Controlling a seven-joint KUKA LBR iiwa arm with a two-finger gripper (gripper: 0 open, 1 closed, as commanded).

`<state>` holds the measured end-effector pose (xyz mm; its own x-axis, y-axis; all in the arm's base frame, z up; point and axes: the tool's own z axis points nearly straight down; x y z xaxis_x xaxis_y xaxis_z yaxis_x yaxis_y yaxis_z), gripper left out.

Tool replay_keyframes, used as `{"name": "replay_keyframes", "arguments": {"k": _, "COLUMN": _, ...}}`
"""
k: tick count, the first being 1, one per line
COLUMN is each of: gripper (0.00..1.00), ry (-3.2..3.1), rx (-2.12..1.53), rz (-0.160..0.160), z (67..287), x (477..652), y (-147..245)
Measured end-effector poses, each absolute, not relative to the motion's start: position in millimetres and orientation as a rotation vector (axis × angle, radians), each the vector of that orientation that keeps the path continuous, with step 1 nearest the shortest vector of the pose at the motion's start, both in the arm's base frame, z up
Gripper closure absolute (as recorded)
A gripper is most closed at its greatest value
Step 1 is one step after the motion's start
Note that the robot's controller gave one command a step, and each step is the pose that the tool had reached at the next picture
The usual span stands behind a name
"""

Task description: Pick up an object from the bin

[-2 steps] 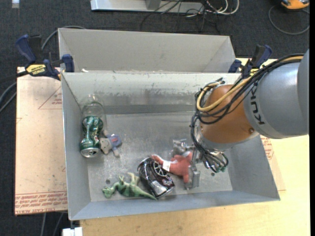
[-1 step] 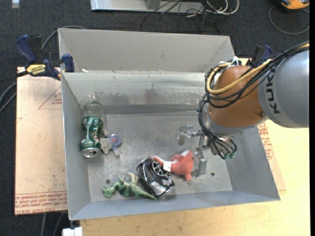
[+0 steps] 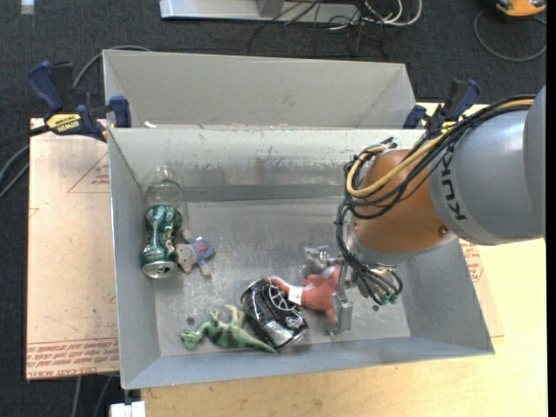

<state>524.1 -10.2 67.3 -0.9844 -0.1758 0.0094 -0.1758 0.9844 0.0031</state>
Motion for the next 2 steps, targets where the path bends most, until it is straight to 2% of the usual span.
{"name": "replay_keyframes", "arguments": {"k": 1, "gripper": 0.0, "ry": -3.127, "rx": 0.343, "rz": -0.004, "z": 70, "x": 535.5, "y": -6}}
{"name": "replay_keyframes", "arguments": {"k": 2, "gripper": 1.0, "ry": -3.124, "rx": 0.276, "rz": -0.006, "z": 68, "x": 525.4, "y": -10}}
